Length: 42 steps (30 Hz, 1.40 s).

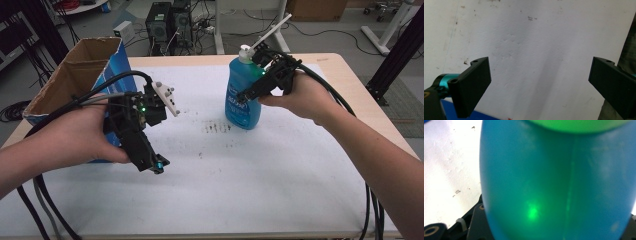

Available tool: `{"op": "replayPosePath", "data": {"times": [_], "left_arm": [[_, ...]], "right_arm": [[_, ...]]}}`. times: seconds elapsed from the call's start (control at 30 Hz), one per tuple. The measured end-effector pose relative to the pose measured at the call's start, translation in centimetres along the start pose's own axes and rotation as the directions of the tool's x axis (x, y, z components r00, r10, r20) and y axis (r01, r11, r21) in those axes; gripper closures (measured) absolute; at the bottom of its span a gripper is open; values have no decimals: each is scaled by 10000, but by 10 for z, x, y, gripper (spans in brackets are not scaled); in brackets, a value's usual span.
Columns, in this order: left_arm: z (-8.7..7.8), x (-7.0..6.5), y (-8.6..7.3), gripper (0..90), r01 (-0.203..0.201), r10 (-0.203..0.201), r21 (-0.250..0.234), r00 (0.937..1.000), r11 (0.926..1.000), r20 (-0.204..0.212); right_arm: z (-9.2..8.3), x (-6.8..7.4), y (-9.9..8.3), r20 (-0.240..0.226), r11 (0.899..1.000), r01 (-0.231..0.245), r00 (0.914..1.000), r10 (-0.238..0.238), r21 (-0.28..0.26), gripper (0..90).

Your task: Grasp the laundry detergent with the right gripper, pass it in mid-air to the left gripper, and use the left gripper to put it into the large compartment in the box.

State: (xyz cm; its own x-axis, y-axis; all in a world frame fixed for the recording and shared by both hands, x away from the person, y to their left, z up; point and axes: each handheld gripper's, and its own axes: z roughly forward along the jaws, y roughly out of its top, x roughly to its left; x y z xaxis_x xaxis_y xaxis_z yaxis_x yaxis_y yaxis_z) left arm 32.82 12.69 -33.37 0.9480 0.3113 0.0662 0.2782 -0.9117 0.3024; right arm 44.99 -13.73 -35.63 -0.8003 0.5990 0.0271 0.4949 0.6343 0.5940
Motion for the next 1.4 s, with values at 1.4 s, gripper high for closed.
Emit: {"op": "replayPosePath", "data": {"times": [1.4], "left_arm": [[-117, 30, 53, 43, -776, 732, -1596, 9968, 9841, -337]], "right_arm": [[-88, 35, 50, -2711, 9370, 3369, 8970, -3492, -921, 456]]}}
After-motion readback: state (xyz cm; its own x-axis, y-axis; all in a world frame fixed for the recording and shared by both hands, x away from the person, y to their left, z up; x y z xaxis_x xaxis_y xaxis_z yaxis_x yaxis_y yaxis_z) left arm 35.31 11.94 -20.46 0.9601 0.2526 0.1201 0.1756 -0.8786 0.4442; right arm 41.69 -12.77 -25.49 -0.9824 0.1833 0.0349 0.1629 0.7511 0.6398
